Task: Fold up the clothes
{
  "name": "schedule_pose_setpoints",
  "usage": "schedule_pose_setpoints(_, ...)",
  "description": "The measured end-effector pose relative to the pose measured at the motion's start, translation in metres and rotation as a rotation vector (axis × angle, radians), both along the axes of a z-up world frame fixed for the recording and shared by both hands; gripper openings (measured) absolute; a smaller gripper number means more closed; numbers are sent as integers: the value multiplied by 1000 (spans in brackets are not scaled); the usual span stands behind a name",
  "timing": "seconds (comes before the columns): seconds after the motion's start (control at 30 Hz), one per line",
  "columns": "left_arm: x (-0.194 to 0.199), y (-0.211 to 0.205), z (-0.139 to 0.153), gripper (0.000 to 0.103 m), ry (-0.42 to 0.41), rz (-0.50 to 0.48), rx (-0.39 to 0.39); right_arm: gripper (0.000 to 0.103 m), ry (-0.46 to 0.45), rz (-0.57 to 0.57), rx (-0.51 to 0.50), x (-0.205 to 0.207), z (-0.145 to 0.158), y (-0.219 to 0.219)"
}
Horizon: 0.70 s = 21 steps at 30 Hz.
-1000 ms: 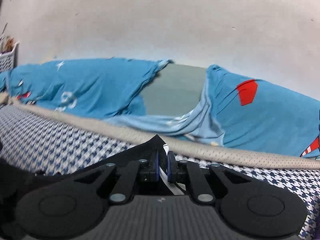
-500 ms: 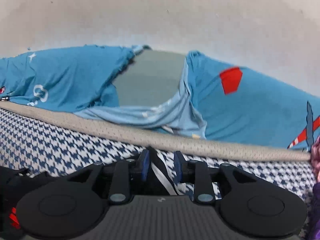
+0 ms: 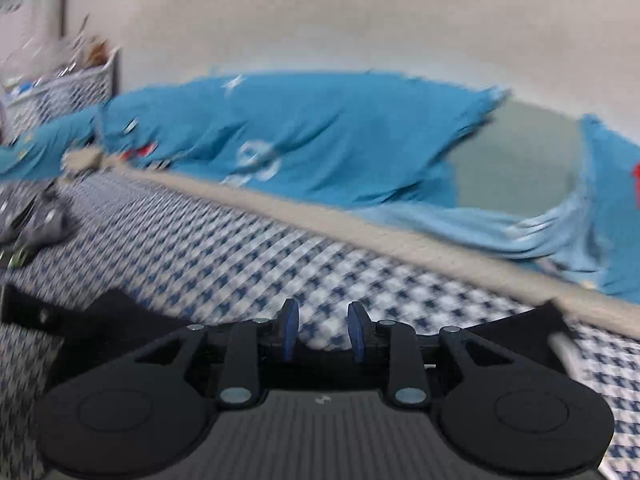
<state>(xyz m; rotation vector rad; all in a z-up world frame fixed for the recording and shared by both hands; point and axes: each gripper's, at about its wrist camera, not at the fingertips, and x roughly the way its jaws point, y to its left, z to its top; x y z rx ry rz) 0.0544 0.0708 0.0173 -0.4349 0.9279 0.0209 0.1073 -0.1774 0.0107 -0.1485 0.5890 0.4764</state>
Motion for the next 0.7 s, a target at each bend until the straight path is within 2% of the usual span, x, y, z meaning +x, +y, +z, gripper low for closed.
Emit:
schedule_pose_setpoints(0.3, -1, 4, 0, 103, 24, -7, 2, 26, 55, 75, -68, 6, -22, 16)
schedule_pose_setpoints(0.7, 0, 7, 0, 103, 42, -5, -6, 28, 15, 122, -179, 3, -28, 31)
